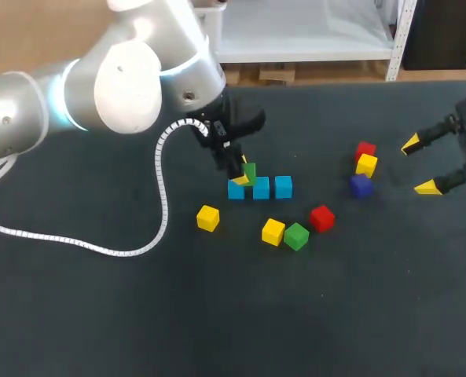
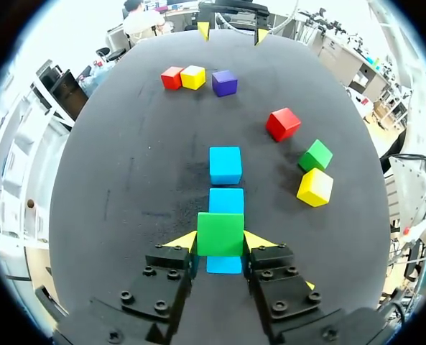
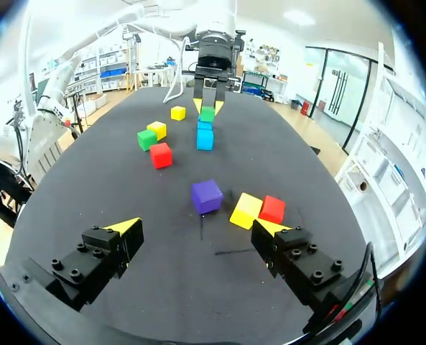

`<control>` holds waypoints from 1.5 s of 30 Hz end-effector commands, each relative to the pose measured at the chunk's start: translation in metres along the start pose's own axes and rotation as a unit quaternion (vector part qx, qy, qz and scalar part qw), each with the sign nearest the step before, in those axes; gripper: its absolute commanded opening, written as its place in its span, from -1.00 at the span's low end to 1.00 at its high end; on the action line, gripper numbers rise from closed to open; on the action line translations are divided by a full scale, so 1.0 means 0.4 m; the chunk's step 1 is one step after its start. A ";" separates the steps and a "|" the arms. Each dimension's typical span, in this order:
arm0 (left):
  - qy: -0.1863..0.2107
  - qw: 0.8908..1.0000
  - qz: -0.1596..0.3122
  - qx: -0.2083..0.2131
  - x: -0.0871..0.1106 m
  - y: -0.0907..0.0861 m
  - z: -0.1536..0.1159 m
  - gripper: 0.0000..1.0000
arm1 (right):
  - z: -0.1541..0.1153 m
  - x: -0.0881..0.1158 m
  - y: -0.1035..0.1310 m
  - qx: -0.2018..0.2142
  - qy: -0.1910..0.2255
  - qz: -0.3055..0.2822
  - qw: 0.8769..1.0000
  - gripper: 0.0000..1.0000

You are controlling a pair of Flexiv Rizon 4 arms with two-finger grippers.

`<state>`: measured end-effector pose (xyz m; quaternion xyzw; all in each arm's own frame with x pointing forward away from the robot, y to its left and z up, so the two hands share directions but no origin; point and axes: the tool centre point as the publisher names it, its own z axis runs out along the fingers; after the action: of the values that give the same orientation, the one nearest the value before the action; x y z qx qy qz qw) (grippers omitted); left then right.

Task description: Place the blue cubes, place green cubes on the blue cubes, place the yellow cubes on the green cubes, then place the red cubes on the yellow cubes, and place purple cube on the red cubes.

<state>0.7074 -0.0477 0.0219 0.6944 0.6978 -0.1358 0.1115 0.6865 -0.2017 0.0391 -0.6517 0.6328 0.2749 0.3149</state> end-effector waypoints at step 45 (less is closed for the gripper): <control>0.004 1.000 0.004 0.007 -0.001 0.001 0.004 -0.29 | 0.001 0.001 -0.002 0.000 -0.001 -0.001 1.000 1.00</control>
<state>0.7055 -0.0476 0.0203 0.6972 0.6955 -0.1371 0.1069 0.6865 -0.2017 0.0391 -0.6517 0.6328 0.2749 0.3149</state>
